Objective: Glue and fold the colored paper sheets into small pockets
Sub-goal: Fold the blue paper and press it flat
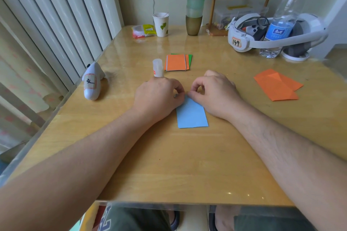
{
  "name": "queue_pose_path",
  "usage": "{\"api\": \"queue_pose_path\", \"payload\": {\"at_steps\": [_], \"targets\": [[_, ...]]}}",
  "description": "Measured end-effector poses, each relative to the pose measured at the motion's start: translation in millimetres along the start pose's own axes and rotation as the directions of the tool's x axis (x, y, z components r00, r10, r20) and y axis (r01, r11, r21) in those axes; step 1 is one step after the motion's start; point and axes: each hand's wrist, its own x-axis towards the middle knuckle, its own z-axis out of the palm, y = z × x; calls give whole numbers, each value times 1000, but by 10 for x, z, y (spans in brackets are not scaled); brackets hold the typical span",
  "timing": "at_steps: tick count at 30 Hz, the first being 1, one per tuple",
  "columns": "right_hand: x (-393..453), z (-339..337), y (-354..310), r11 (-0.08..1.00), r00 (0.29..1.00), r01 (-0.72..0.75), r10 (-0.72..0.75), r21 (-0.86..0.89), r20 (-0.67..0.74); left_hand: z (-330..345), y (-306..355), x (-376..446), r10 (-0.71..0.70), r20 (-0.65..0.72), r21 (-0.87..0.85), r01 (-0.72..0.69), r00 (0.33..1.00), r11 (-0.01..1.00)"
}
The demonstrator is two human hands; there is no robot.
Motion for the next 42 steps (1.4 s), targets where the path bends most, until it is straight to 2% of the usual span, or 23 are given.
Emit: {"api": "queue_pose_path", "payload": {"at_steps": [13, 19, 25, 29, 35, 42], "targets": [[26, -32, 100, 994, 997, -61, 65, 88, -42, -20, -52, -2, -79, 23, -85, 81, 997, 993], [28, -80, 144, 988, 997, -68, 72, 136, -25, -34, -80, -17, -51, 16, -111, 52, 999, 992], [2, -93, 131, 993, 999, -36, 40, 109, -28, -86, -64, -42, -23, 15, -125, 25, 1000, 992], [-62, -158, 115, 993, 1000, 3, -5, 122, 13, -144, -104, -74, 70, 89, -193, -52, 994, 980], [-126, -266, 150, 988, 993, 5, -23, 155, 117, -266, -196, -154, 253, 212, -343, -170, 944, 924], [-231, -413, 208, 988, 952, 59, -98, 143, 290, -311, -151, -212, 330, 236, -445, -200, 914, 873]]}}
